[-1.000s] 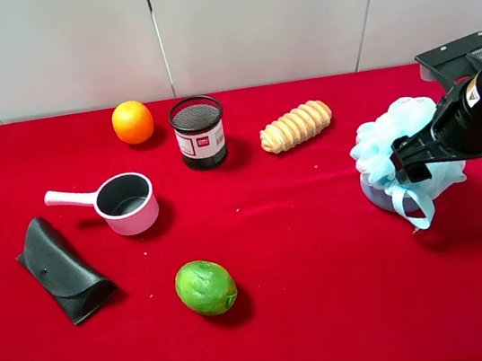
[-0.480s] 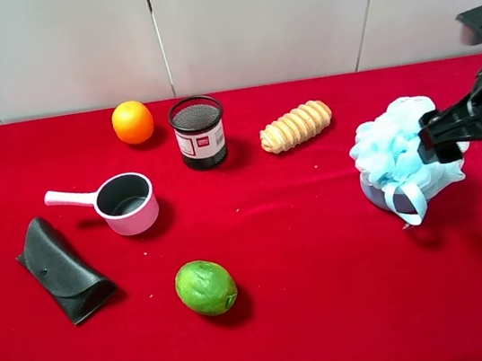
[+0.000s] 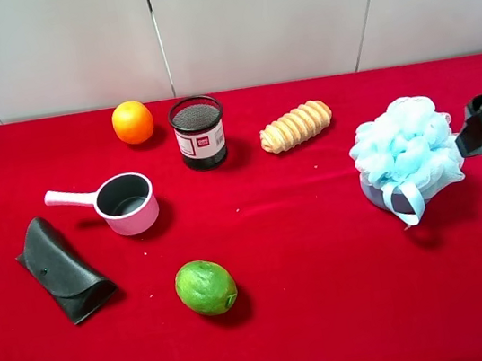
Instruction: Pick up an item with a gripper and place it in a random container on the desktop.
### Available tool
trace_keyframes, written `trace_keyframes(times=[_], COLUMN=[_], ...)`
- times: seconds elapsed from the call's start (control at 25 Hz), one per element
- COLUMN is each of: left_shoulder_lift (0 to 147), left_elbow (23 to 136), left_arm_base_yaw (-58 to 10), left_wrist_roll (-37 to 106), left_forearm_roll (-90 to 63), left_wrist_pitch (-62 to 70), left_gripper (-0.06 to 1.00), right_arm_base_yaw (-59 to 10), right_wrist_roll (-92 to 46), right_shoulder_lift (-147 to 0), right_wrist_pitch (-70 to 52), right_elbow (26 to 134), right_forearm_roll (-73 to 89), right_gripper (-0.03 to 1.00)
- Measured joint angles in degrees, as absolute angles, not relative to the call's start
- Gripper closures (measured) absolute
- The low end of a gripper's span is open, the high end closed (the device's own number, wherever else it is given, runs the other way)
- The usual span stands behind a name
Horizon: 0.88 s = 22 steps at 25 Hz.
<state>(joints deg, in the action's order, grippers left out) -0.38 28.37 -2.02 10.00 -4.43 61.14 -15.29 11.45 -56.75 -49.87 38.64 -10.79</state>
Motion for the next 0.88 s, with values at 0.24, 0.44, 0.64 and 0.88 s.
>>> trace_keyframes(times=[0.24,0.44,0.64,0.88], left_shoulder_lift=[-0.4,-0.4,-0.4,-0.4], left_elbow=[28.4,28.4,28.4,28.4], left_arm_base_yaw=[-2.0,-2.0,-2.0,-2.0], left_wrist_roll=[10.0,10.0,10.0,10.0], left_forearm_roll=[-4.4,-4.4,-4.4,-4.4], left_wrist_pitch=[61.1,61.1,61.1,61.1], left_gripper=[-0.04,-0.04,-0.04,-0.04], right_arm_base_yaw=[-15.3,-15.3,-15.3,-15.3], right_wrist_roll=[6.1,2.8,1.0,0.4], right_shoulder_lift=[-49.7,-43.2,-36.8,-28.7], right_wrist_pitch=[-50.9,-51.4,-53.4,-58.4], right_elbow=[35.3,32.1,30.3,30.2], right_forearm_roll=[-6.2,-2.2,0.0,1.5], right_gripper=[0.27,0.27,0.27,0.27])
